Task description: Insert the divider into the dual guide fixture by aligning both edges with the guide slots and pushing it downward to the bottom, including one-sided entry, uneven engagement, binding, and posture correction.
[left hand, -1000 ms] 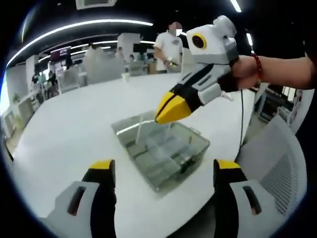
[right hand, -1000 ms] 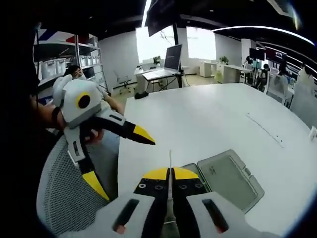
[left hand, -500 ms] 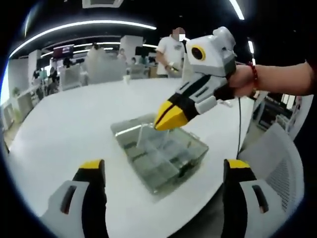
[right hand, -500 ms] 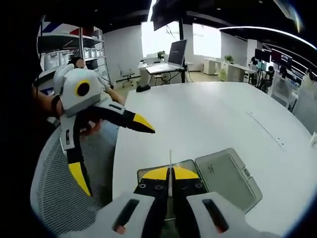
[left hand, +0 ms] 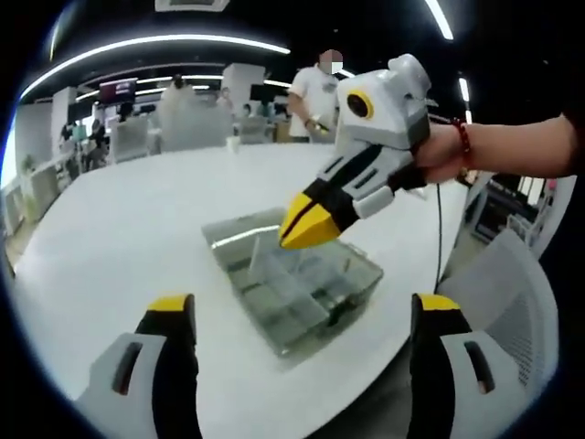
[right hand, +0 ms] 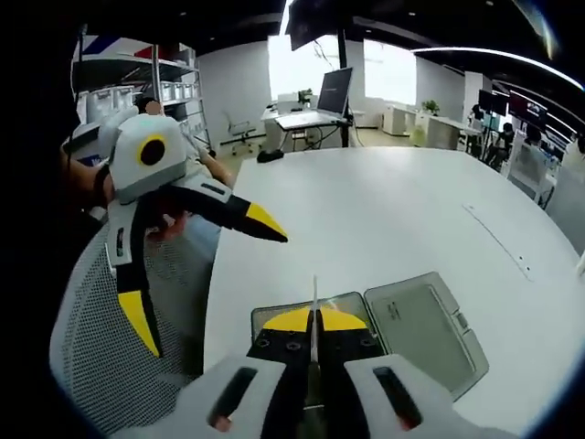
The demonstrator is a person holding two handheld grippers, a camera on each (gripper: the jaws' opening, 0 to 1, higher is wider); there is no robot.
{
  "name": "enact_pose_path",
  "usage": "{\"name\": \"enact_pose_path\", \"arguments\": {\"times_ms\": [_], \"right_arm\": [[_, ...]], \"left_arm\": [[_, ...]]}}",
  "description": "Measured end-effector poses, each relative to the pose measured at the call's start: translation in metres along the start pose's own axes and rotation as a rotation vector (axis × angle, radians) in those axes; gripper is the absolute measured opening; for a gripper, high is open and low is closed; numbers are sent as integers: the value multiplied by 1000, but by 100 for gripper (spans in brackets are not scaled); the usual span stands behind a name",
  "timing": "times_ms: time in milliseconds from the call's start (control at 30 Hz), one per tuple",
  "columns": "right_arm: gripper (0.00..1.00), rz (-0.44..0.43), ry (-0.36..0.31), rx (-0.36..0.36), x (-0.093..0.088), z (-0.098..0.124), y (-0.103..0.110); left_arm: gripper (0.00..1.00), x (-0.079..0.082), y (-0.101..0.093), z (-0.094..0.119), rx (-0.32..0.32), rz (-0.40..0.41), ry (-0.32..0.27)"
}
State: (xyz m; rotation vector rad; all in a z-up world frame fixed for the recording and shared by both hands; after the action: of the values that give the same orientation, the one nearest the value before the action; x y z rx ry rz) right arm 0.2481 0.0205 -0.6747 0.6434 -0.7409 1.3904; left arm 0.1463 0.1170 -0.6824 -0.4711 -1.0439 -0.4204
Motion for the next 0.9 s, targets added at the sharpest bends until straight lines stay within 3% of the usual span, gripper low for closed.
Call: {"name": "enact_pose_path", "arguments": {"times_ms": [133, 500, 900], "right_arm": [[0, 8, 2, 6, 1, 0, 0], [0, 177, 74, 48, 4, -6, 5], [0, 184, 104, 65, 1, -18, 5]], "left_arm": [[95, 1, 0, 1, 0, 5, -8], [93, 1, -1, 3, -4, 11, -14], [92, 4, -1, 4, 5, -8, -26]]}}
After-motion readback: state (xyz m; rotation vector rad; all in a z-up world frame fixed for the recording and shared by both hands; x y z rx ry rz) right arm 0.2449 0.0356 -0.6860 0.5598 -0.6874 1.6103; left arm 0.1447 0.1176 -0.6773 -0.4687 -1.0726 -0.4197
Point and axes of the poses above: the point that each gripper's makers call its tool centre point, and the gripper's own axes: z roughly backward along the fingers, y roughly to its left, x roughly out of its top, the point moved 7 cm from there along z, roughly backward along the fingers, and after that the axes turned 5 degrees about -x, right-handed, at the moved point
